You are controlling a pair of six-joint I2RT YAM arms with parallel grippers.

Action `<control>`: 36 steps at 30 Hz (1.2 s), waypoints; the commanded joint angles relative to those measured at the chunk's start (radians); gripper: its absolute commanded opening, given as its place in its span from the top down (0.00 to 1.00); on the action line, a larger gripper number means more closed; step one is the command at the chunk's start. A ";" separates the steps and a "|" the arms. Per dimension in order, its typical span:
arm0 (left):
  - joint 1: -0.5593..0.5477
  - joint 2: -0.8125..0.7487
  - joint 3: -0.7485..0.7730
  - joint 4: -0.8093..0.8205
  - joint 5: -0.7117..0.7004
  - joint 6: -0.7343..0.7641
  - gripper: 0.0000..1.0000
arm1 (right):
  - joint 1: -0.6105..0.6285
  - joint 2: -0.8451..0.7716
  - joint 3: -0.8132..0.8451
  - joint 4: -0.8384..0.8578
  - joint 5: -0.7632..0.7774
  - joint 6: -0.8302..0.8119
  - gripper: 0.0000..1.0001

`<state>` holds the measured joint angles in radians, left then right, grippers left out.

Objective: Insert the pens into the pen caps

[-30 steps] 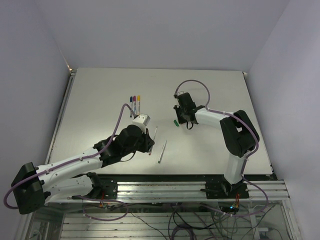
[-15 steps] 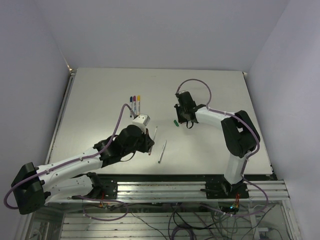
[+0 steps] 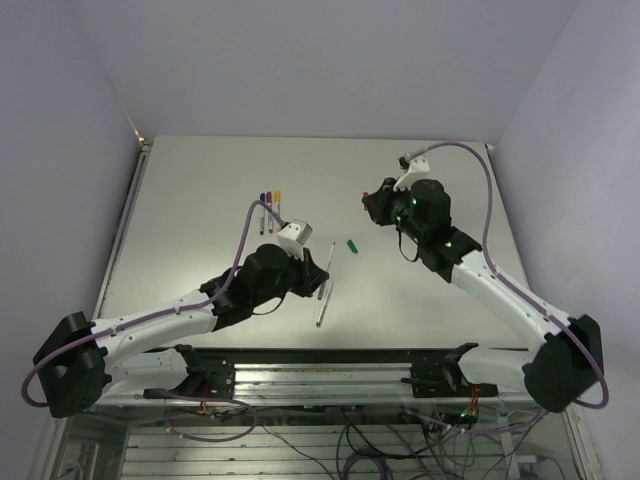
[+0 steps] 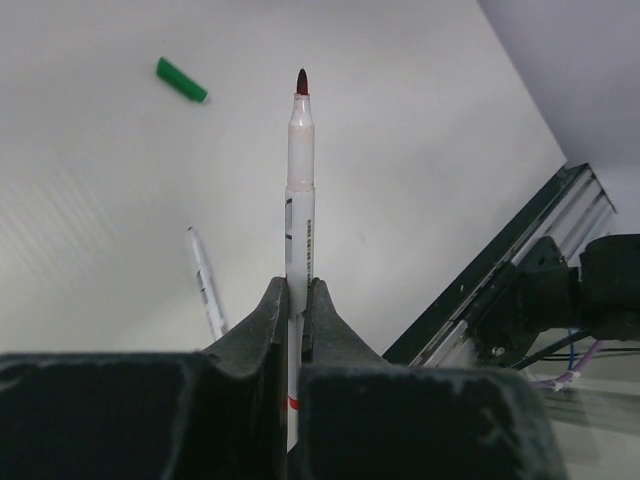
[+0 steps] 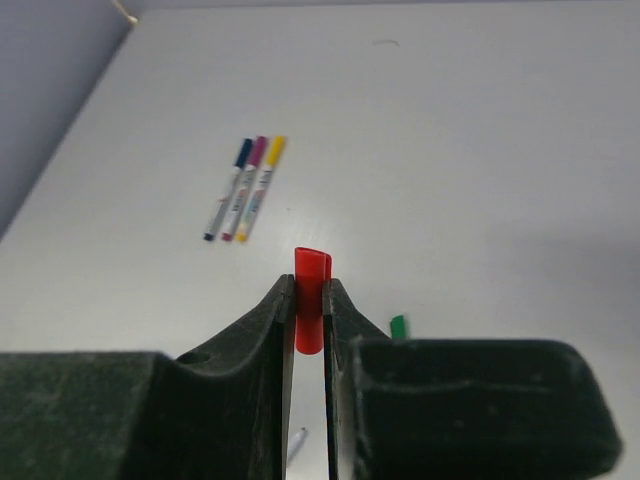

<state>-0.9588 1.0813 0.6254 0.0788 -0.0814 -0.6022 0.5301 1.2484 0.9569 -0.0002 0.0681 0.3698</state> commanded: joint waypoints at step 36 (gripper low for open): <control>0.004 0.051 0.000 0.499 0.175 0.017 0.93 | 0.147 -0.358 -0.428 0.778 -0.108 0.190 1.00</control>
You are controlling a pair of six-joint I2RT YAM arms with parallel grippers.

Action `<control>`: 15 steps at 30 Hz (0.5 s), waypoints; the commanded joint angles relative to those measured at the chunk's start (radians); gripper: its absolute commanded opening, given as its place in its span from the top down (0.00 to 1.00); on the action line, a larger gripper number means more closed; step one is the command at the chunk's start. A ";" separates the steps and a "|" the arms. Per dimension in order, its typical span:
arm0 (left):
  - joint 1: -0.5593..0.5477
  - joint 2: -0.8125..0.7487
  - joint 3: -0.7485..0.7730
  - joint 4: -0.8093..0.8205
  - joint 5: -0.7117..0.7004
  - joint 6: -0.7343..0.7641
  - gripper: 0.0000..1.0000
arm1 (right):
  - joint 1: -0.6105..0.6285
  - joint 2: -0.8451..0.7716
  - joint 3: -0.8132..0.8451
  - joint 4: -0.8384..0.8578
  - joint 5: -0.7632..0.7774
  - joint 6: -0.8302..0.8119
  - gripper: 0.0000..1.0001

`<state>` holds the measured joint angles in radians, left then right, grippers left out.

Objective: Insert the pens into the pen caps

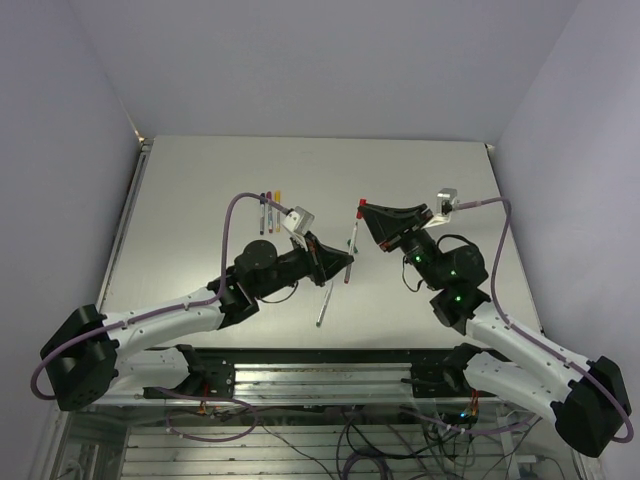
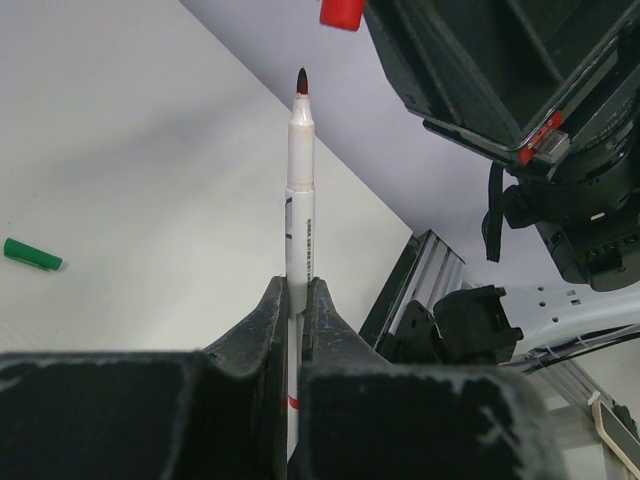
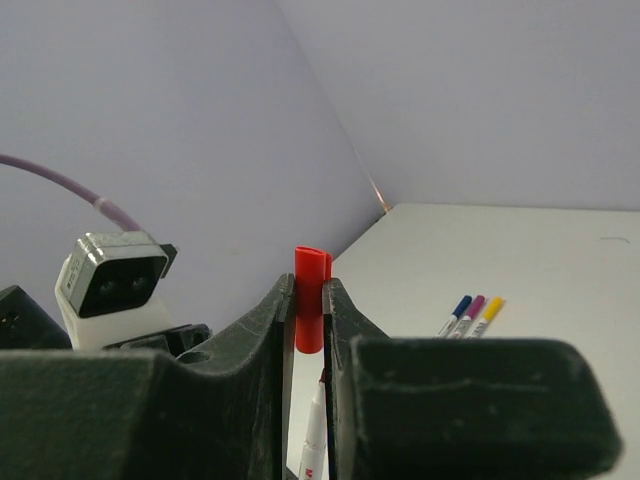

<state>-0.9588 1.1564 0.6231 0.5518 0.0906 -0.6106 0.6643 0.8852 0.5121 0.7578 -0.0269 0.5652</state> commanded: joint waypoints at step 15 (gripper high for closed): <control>0.002 -0.048 0.003 -0.005 -0.001 0.042 0.93 | 0.048 0.017 0.030 -0.007 0.007 -0.058 1.00</control>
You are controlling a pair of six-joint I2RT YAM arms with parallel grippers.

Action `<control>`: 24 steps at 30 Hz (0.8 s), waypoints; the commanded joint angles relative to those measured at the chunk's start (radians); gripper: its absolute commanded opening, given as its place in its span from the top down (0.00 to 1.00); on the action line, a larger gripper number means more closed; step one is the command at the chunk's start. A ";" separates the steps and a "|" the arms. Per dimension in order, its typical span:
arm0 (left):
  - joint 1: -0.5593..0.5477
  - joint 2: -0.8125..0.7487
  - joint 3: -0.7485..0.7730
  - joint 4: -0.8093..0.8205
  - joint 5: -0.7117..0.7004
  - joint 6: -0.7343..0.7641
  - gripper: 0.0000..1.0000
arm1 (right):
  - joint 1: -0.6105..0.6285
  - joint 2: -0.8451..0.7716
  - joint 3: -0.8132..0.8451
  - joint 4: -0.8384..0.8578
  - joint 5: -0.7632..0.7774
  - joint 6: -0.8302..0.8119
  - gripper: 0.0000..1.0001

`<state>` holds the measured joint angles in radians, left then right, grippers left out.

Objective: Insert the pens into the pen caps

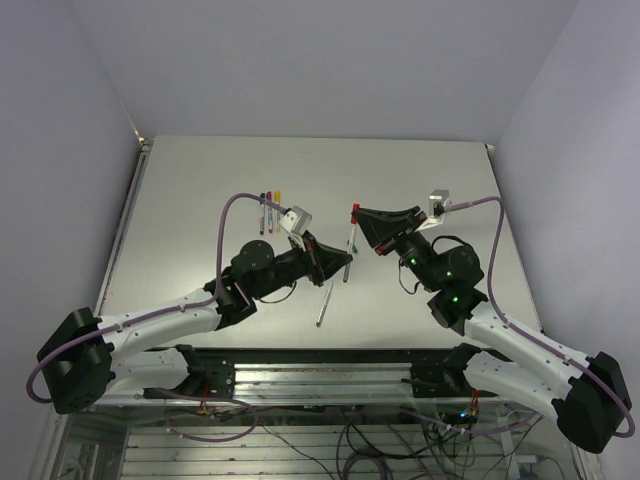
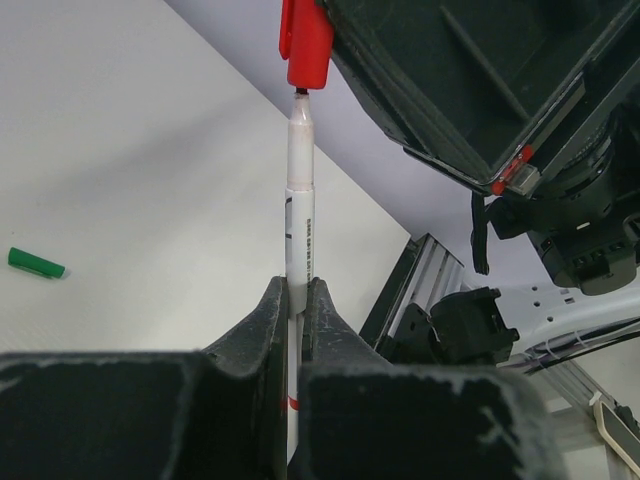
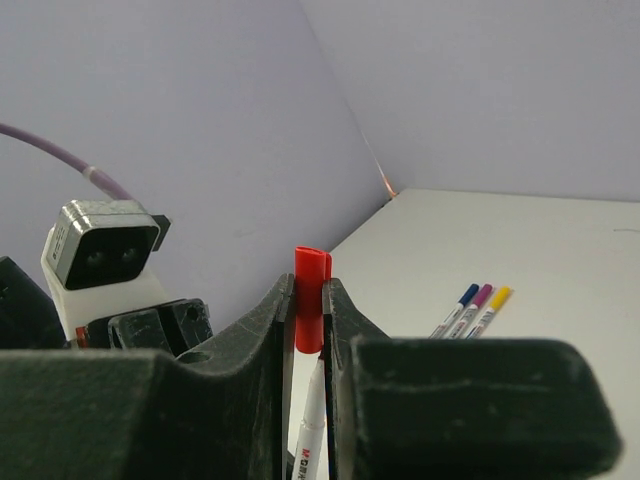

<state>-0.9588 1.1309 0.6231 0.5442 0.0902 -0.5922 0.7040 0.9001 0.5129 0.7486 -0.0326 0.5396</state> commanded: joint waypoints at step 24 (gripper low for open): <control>0.004 -0.062 -0.037 -0.046 -0.023 0.038 0.93 | 0.021 0.011 0.038 -0.010 0.023 -0.054 1.00</control>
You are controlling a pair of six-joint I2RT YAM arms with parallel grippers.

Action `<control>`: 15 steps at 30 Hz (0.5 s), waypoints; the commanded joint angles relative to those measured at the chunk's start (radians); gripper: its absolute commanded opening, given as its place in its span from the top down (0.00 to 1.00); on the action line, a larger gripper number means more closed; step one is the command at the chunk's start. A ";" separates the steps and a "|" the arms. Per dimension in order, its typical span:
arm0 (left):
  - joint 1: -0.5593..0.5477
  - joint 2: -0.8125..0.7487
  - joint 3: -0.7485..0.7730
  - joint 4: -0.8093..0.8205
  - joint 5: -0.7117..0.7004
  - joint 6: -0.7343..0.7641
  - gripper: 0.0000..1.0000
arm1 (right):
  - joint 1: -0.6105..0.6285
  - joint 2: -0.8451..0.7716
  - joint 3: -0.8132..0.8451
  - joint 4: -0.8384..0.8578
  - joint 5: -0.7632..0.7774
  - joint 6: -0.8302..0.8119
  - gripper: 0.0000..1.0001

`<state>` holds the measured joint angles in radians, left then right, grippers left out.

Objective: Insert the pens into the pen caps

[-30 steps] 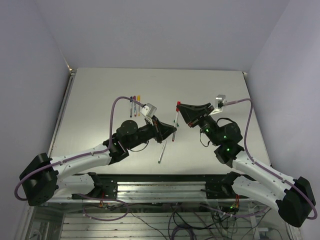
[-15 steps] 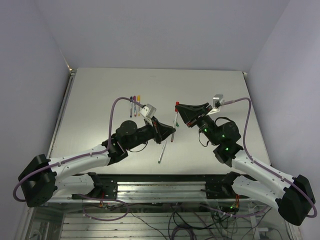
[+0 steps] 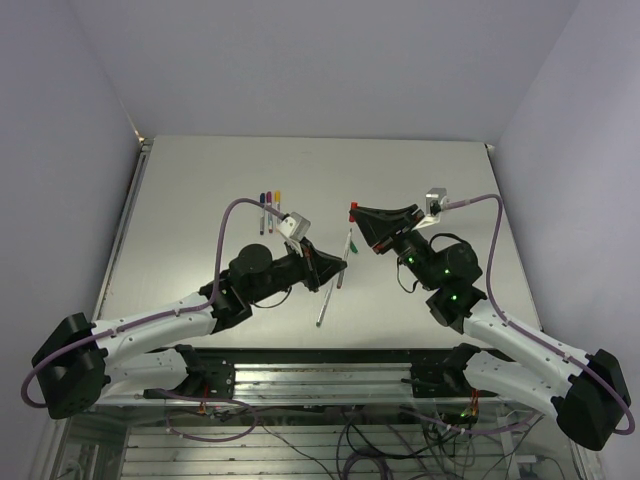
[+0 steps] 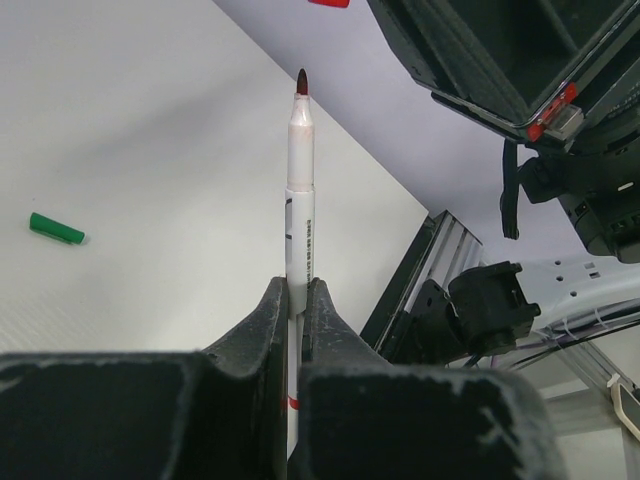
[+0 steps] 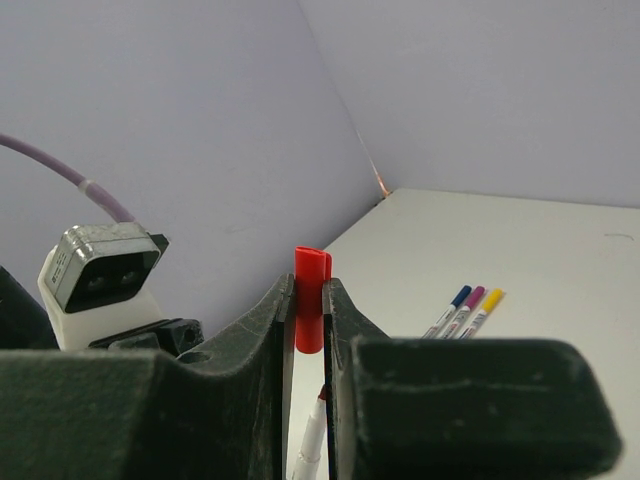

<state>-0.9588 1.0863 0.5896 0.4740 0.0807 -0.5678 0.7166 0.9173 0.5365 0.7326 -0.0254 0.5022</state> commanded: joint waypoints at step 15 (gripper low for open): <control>0.003 -0.031 -0.008 0.035 -0.025 0.014 0.93 | 0.017 -0.004 0.008 0.001 0.026 -0.017 1.00</control>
<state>-0.9588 1.0718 0.5892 0.4747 0.0727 -0.5652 0.7269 0.9169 0.5365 0.7277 -0.0093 0.4961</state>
